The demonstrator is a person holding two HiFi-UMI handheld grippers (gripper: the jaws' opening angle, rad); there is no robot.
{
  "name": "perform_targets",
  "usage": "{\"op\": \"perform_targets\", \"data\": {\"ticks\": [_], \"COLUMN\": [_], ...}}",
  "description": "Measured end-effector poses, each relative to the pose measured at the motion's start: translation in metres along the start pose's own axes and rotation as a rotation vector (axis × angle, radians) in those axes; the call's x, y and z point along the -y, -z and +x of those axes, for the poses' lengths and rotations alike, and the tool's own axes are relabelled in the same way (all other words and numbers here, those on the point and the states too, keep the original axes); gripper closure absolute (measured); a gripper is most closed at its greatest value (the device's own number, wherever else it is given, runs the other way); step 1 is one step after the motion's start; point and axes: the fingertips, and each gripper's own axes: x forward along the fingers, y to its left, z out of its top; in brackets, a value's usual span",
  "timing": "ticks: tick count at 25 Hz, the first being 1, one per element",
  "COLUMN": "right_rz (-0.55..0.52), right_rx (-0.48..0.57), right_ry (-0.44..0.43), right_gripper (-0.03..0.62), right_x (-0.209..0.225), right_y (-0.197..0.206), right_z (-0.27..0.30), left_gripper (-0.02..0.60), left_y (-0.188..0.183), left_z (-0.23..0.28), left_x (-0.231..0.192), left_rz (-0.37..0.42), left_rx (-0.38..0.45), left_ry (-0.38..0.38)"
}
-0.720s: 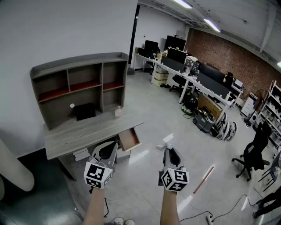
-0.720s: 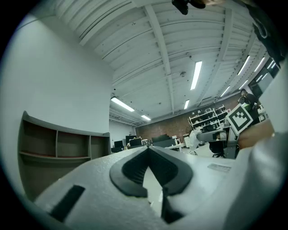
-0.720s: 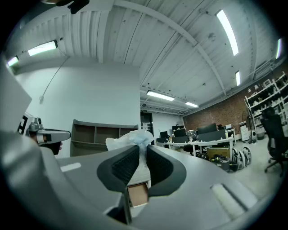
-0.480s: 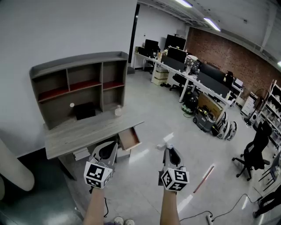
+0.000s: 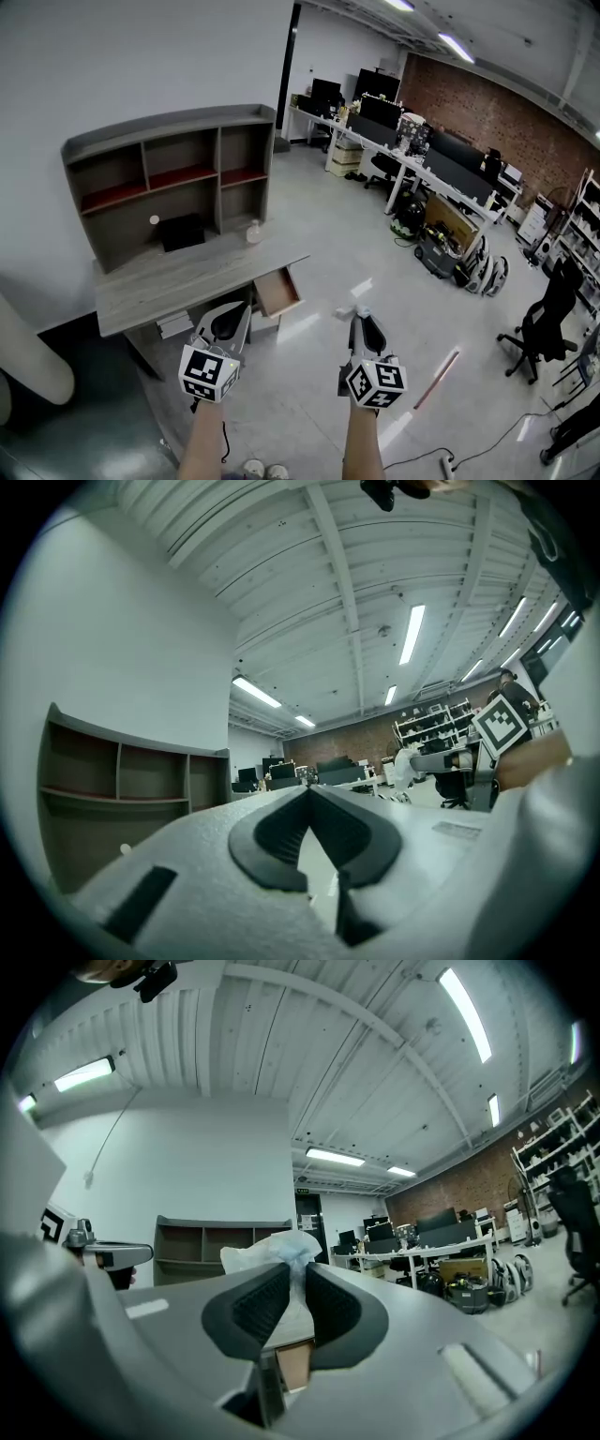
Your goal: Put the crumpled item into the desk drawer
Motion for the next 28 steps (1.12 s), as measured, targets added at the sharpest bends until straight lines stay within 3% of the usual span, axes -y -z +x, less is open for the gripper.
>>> {"op": "perform_targets", "data": {"ticks": [17, 23, 28], "right_rz": [0.010, 0.013, 0.029], "right_rx": [-0.049, -0.076, -0.103], "right_ry": [0.018, -0.005, -0.052], "right_gripper": [0.525, 0.525, 0.525], "right_x": [-0.001, 0.026, 0.065], "right_y": [0.032, 0.064, 0.094], "right_z": [0.060, 0.131, 0.218], "left_gripper": [0.580, 0.579, 0.580], "left_y": [0.031, 0.073, 0.108], "left_z": [0.036, 0.092, 0.154], "left_x": [-0.047, -0.078, -0.110], "left_rz": [-0.004, -0.020, -0.027], "left_rx": [-0.025, -0.065, -0.094], "left_ry": [0.011, -0.026, -0.112]}}
